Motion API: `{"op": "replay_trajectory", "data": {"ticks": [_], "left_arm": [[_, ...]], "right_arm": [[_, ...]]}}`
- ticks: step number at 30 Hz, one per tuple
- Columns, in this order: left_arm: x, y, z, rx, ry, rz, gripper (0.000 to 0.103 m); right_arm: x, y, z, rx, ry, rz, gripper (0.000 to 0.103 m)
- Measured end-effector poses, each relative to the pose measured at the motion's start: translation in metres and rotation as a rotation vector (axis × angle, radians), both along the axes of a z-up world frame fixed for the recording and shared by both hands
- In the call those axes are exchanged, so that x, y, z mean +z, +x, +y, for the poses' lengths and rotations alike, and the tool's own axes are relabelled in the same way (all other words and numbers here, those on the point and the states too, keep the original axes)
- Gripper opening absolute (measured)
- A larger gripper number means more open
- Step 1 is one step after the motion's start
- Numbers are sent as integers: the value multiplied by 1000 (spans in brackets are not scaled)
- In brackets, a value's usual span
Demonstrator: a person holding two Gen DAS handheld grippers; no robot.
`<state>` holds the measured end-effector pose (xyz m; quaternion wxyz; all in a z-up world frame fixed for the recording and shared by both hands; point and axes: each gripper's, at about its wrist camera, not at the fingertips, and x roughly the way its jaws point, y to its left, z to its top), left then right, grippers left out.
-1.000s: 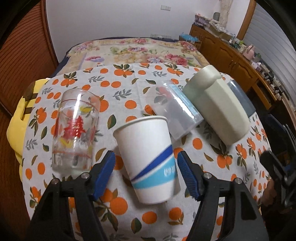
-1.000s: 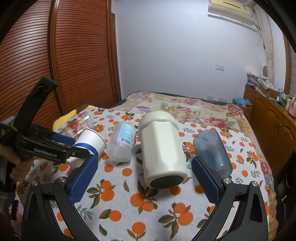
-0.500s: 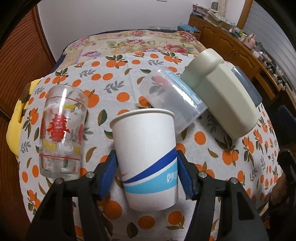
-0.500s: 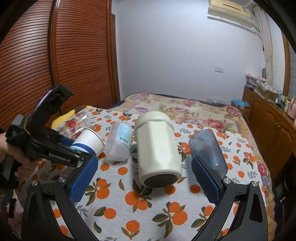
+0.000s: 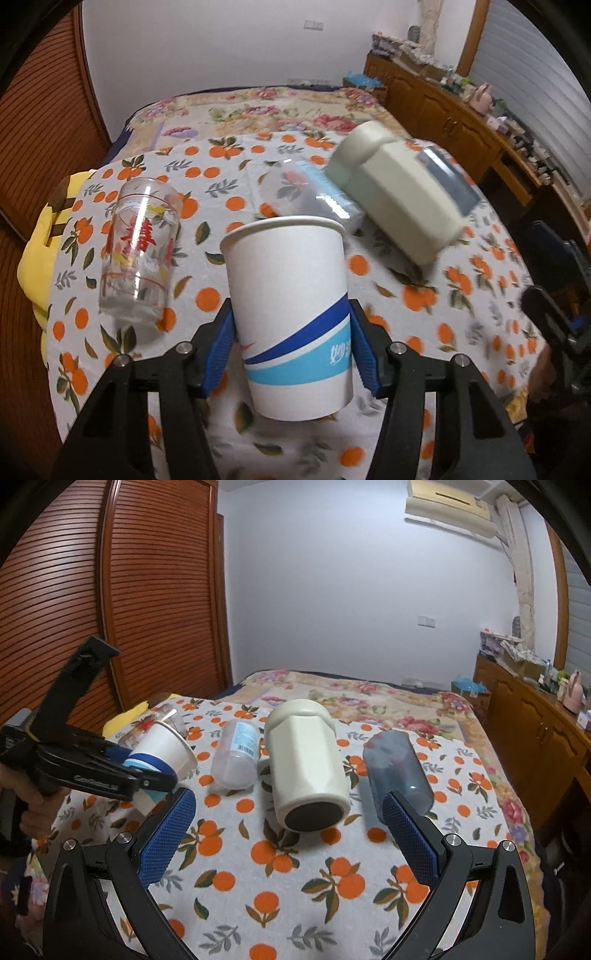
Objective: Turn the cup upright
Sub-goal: 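Lift the paper cup with the left tool and carry it toward the right tool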
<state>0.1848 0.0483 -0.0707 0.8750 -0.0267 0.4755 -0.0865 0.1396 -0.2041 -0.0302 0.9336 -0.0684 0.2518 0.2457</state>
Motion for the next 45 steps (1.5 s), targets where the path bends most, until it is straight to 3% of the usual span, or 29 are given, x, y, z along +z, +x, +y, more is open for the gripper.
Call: {"op": "replay_trajectory", "data": {"ticks": [8,18,23,35,45], "left_arm": [[7,-26,-36,-59,-104,-28,57],[-16,-37,-93,-121,-194,36,57],[-24,-36,-98,-105,-207,57,58],[-35,-33,-104,-78,-138,60,63],[-13,-45,-89,-62,-174,-13,70]], "right_arm": [[2,-13,-31,-65,16,27,102],[-14,-17,-64,-131,12,97,102],[-20,-17,-69,-136,10,127,102],[-22,-19,-69,-130,10,139,102],[-17,-22,-71,-140,24,162,102]]}}
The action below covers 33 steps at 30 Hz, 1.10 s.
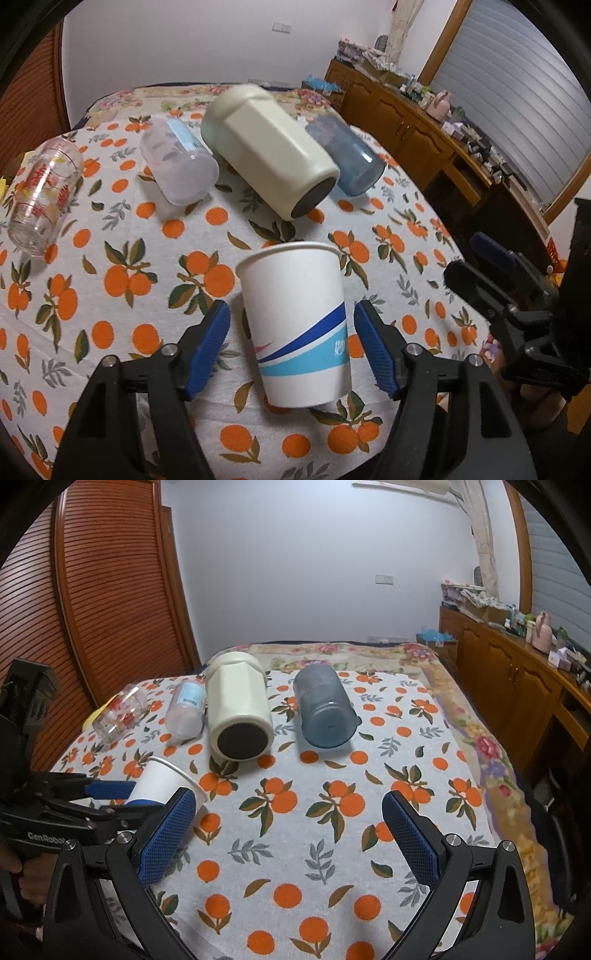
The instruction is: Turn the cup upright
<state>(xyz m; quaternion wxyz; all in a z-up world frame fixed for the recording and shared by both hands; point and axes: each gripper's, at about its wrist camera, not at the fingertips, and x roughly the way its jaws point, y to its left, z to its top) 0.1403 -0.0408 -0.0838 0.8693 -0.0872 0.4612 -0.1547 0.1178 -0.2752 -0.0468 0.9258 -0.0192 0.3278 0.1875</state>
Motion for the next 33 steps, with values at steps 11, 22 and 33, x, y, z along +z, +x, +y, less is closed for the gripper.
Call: {"op": "replay_trajectory", "data": {"ticks": [11,22,33], "left_arm": [[43,-37,34,98,118,-222,79],[38,-52,67,161,119,-229,79],[28,-55,75,173,114,-210,79]], "right_arm": [[9,-9,25,43,11,59,102],[-36,14,60,129,118,367,84],[-39,32,76,145,98,419,81]]}}
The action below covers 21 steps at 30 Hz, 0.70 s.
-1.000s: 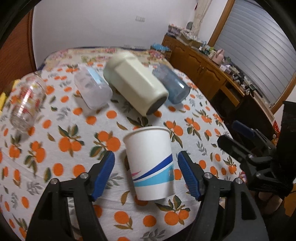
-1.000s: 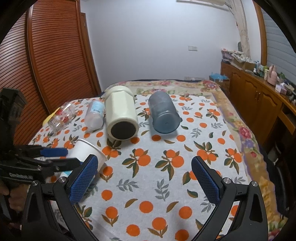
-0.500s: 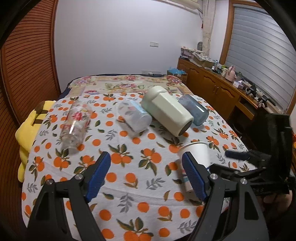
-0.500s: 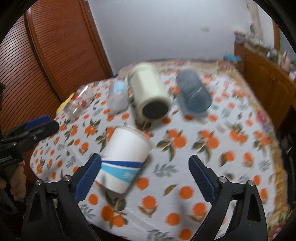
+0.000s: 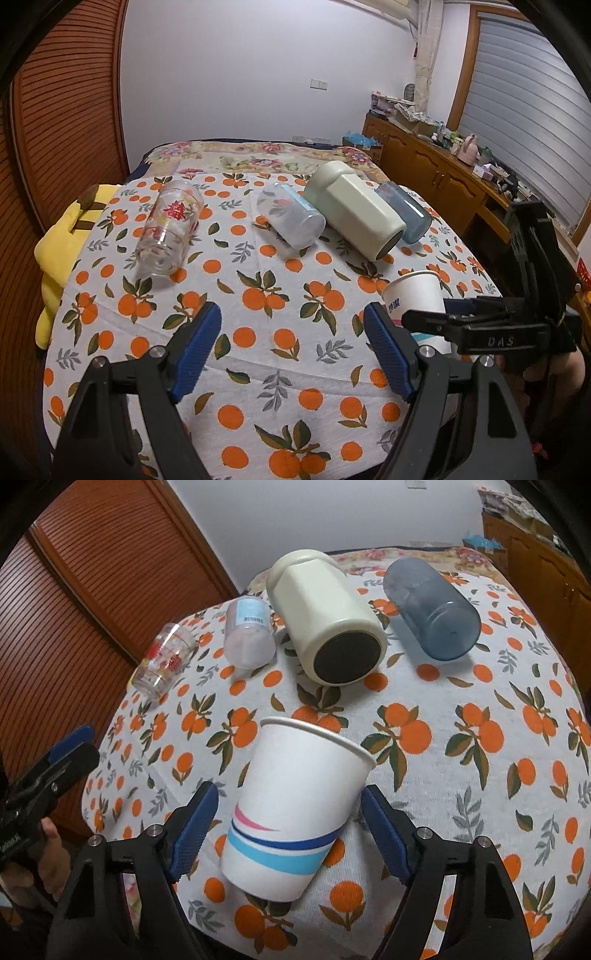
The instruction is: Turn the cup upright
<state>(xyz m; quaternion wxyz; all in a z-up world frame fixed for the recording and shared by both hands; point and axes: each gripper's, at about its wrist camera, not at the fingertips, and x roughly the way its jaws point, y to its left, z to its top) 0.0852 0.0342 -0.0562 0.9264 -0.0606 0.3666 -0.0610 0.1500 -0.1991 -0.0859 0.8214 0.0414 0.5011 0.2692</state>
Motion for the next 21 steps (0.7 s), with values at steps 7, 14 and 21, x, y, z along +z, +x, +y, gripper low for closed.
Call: {"op": "replay_trajectory", "data": {"ticks": [7,14,21], "left_arm": [[-5,-1,2,-1,-3,11,79],[-7,-2,6,2,-6,11,79],[-13,-4,12,11,-11,23,79]], "right_arm": [[-10,13,10,30,-6,96,76],[-11,33,22,58,-78,152,76],[-16,46,32,86,-117,197,75]]}}
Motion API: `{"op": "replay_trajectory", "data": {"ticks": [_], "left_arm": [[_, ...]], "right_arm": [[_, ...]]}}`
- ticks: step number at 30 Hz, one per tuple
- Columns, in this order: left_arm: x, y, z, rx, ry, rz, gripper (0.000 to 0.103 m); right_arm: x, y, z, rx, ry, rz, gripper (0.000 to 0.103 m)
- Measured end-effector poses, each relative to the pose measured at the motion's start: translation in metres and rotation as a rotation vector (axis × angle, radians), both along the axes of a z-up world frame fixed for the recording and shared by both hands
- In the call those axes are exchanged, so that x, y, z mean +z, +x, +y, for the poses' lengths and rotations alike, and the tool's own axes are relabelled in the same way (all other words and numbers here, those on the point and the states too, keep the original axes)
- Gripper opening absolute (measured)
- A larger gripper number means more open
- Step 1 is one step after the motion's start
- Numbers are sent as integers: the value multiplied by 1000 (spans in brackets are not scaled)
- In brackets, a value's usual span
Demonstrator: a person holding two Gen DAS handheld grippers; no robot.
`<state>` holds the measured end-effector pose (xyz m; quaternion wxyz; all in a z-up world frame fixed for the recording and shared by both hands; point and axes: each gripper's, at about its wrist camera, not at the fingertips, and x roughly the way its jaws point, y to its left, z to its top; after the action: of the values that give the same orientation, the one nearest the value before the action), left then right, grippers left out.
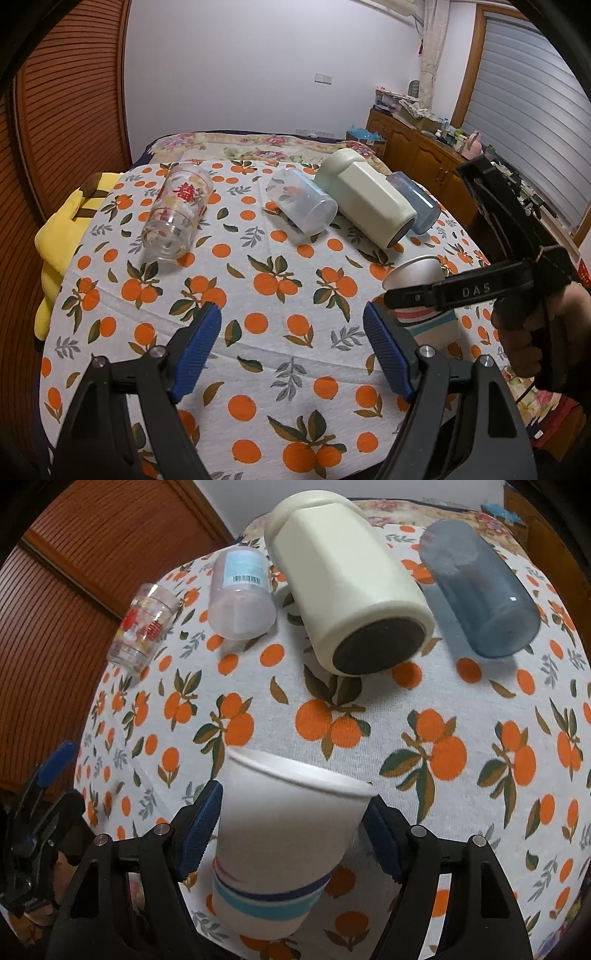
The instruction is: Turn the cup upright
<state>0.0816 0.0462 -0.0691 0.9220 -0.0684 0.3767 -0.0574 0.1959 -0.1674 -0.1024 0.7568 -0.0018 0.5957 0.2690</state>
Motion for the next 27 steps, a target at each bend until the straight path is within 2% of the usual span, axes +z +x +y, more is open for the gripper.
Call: {"op": "replay_trajectory", "data": {"ticks": [3,8,17,20,27], "left_arm": [[-1,0,2,3,2,3,79],[-1,0,2,4,3,3,79],[-4,1,0,3,5,9,79],[-4,1,0,3,6,10,79],[-5,1,0,5,7,9,79]], "right_arm": [[8,0,2,14,-6,-41,68],[18,-7,7,49,-11,-149,67],[39,-30,8,93,-15,-411,68],[38,-34,7,108,-21,-450,68],[37,-39,10,129,-23,-471,65]]}}
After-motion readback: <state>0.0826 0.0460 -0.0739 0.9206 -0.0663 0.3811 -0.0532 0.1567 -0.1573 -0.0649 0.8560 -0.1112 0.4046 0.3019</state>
